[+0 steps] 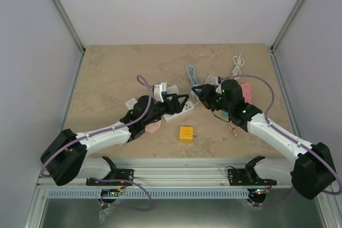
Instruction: Insert the plug
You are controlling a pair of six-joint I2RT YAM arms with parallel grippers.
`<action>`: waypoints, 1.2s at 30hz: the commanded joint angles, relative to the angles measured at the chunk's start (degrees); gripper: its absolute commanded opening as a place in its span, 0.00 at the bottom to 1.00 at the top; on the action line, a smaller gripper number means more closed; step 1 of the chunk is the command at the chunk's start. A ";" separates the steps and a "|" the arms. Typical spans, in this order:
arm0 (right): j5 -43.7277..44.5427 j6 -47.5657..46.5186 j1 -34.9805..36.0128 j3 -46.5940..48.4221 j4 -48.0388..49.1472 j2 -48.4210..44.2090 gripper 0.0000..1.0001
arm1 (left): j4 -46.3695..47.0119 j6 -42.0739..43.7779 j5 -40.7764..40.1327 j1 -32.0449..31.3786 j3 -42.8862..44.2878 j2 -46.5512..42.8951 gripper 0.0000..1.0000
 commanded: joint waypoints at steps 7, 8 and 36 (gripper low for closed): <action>-2.57 5.58 2.29 1.26 2.65 0.74 0.35 | 10.91 0.25 0.44 -3.46 1.82 7.61 0.81; -2.90 5.80 2.49 1.16 2.65 0.72 0.35 | 10.95 0.64 0.20 -3.62 2.36 8.24 0.81; -4.10 -9.51 -2.44 -2.15 -1.91 -10.18 0.96 | 9.33 -1.94 5.20 -0.76 2.28 7.32 0.24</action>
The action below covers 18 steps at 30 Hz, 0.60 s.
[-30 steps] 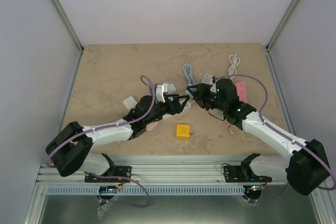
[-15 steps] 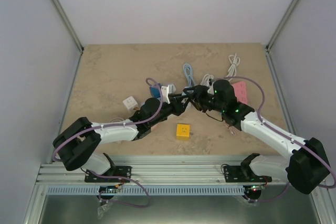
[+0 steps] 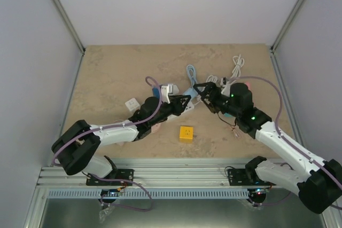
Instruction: Insert the plug
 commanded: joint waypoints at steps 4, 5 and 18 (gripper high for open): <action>-15.09 -31.96 -12.07 3.06 -4.48 -0.93 0.95 | -2.07 -10.98 22.65 8.40 2.46 -4.20 0.24; -18.72 -36.03 -12.70 4.46 -6.21 -0.34 0.94 | -1.80 -12.50 26.27 9.24 3.05 -4.64 0.24; -39.14 -37.83 -12.91 3.87 0.94 -0.94 0.54 | 15.35 -30.19 48.53 10.63 7.79 0.64 0.25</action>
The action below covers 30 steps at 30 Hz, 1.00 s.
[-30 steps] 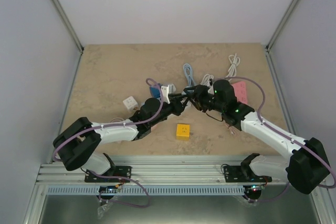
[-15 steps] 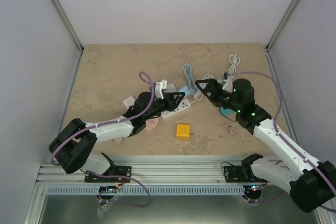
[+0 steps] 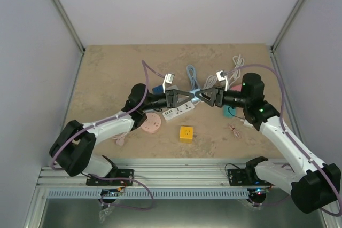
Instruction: Insert the plug
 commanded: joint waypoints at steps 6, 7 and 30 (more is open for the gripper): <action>-10.03 7.73 0.01 -5.68 11.68 -3.21 0.34 | 27.87 -18.54 7.90 0.31 0.24 9.09 0.26; -10.43 8.54 -0.01 -5.89 12.31 -3.25 0.32 | 29.35 -19.47 7.83 0.31 0.21 9.79 0.26; 22.08 -8.55 -9.52 0.47 -15.73 -1.84 0.01 | -36.18 20.86 -24.65 0.31 5.94 -5.83 0.99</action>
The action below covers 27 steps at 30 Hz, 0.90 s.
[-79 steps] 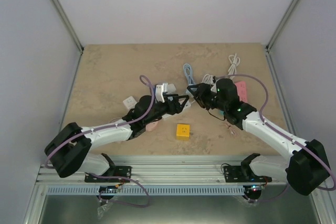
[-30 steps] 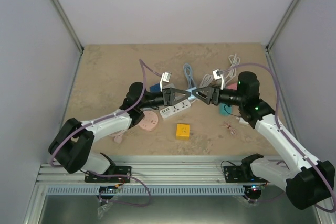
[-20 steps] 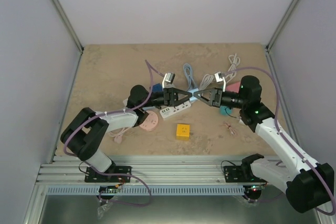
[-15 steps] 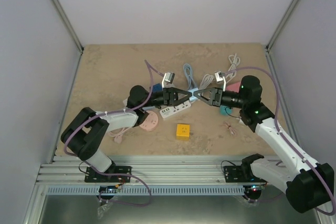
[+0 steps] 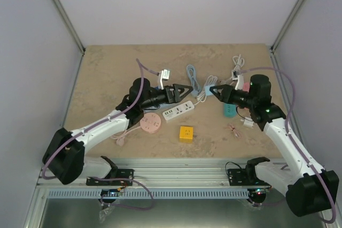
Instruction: Insert the plug
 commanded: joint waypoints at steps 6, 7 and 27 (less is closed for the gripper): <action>40.44 -12.94 -3.09 3.92 -20.41 2.67 0.01 | -27.81 13.92 -26.12 -0.17 2.47 -4.60 0.99; 42.09 -13.07 -3.12 3.65 -21.07 2.52 0.01 | -28.64 14.34 -27.55 -0.17 2.52 -4.65 0.99; 37.21 -22.78 -12.02 6.36 -16.43 21.08 0.00 | -28.45 16.17 -26.81 -0.08 2.92 -3.44 1.00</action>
